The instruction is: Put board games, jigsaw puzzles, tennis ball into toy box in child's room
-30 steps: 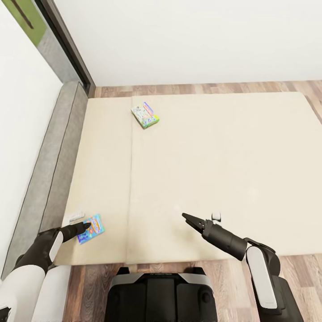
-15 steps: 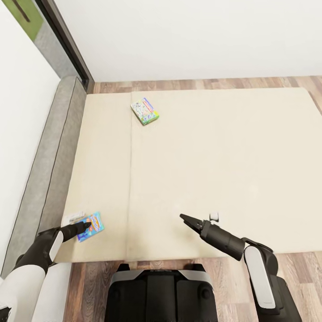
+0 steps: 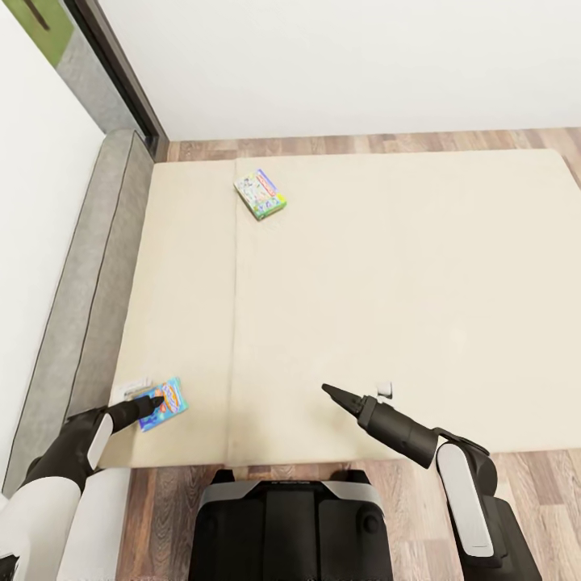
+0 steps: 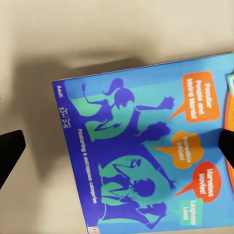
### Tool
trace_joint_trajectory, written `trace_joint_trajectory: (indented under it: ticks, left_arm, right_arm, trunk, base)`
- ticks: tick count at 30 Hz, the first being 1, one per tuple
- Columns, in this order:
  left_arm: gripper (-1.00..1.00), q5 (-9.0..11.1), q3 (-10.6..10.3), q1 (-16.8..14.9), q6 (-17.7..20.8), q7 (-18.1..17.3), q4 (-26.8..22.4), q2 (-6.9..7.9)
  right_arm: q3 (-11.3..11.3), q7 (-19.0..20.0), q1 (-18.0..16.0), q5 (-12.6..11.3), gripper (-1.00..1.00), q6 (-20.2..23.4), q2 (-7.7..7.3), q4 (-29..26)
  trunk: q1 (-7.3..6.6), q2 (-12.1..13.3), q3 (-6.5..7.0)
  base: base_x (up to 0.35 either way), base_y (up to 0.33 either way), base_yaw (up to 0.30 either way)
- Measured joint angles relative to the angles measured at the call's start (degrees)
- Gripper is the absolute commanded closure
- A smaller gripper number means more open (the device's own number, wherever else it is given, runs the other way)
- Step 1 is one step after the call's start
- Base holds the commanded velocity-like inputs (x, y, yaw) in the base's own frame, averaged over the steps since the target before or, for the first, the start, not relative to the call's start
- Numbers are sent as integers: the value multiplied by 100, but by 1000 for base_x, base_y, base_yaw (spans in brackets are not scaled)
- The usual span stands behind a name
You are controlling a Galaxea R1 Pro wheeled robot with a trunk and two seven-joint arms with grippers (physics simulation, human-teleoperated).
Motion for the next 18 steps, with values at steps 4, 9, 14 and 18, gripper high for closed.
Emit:
trace_joint_trajectory:
  ticks: [4, 9, 14, 18]
  left_arm:
    - [-100, -4, 43, 0, 1, -52, -39, -1]
    - [-100, -52, 53, 0, 2, -211, -76, 39]
    - [-100, -57, 59, 1, 3, -252, -114, 47]
    - [-100, -60, 57, 1, 3, -262, -121, 51]
  right_arm:
    - [0, 3, 0, 0, -100, -19, 0, 3]
    - [0, 4, -2, 0, -100, -25, 0, 5]
    - [0, 4, -1, -1, -100, -25, 0, 9]
    - [0, 4, 0, -1, -100, -32, 0, 12]
  trunk:
    - [0, 0, -37]
    - [-1, 0, -83]
    - [0, 0, -116]
    - [-1, 0, -122]
  base:
    - [0, 0, 0]
    - [0, 0, 0]
    - [0, 0, 0]
    - [0, 0, 0]
